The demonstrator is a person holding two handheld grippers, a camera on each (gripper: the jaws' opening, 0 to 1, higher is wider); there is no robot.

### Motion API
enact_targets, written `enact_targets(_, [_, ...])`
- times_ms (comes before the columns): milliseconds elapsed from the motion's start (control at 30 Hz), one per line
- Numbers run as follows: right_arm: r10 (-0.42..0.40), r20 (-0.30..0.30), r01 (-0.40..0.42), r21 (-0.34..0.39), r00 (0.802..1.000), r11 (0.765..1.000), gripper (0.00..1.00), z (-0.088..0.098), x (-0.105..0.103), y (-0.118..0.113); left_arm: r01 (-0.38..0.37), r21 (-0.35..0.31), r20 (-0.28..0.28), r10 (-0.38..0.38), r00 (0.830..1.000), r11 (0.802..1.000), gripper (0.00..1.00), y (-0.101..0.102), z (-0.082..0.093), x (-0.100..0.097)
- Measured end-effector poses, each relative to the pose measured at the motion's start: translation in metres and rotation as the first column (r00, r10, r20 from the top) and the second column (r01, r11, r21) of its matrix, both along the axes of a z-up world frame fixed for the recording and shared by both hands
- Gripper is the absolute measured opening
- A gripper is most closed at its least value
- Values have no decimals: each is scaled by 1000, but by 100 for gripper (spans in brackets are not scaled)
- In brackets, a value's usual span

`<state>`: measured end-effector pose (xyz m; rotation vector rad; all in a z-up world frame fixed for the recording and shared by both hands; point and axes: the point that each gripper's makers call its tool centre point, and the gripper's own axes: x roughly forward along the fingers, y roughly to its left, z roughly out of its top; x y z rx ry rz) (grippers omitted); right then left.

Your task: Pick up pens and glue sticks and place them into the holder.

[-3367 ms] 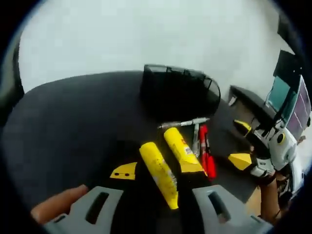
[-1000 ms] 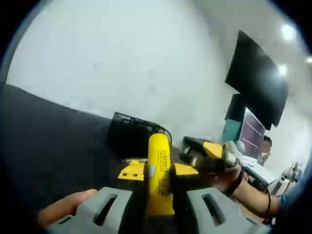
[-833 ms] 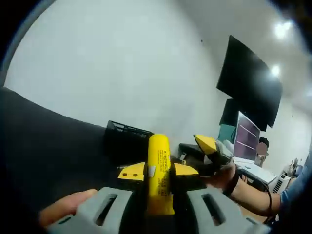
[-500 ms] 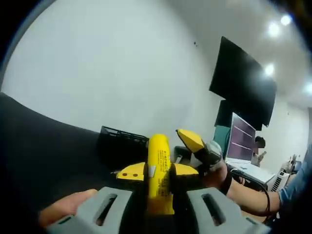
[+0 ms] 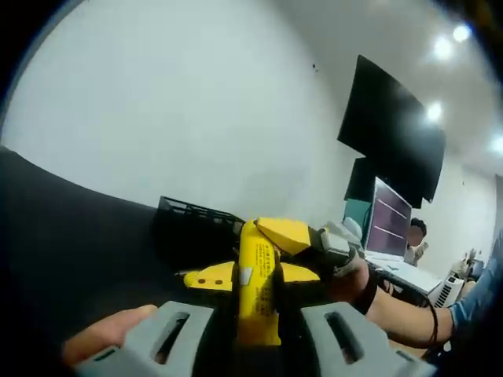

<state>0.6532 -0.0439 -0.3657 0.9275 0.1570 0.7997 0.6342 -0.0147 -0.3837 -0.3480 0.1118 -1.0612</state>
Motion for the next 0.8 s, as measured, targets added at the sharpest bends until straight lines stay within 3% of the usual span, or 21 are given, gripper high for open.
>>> enact_targets(167, [-27,32,29,-76,999,997,17,-3,-4,-6,24,19,6,-25,1000,1000,18,-4,-6,2])
enact_targets(233, [-47,61,55,-146,997,988,17,-4,-3,-7,27,33,47,-28,999,999,20,-5,-7,5])
enact_targets(267, [-56,76,68,-177,996,982,17,-3,-1,-5,25,40,78,-28,997,999,25,-4,-6,6])
enact_targets(400, [-81,129,113,-257,988,960,17,3,0,-7,70,56,99,-75,992,996,45,-4,-5,10])
enact_targets(733, [-127,172,176,-312,977,934,17,18,12,-23,107,112,108,-119,987,988,82,0,-25,35])
enact_targets(800, [-144,187,200,-322,972,925,17,22,17,-29,106,136,88,-119,989,985,84,-1,-37,41])
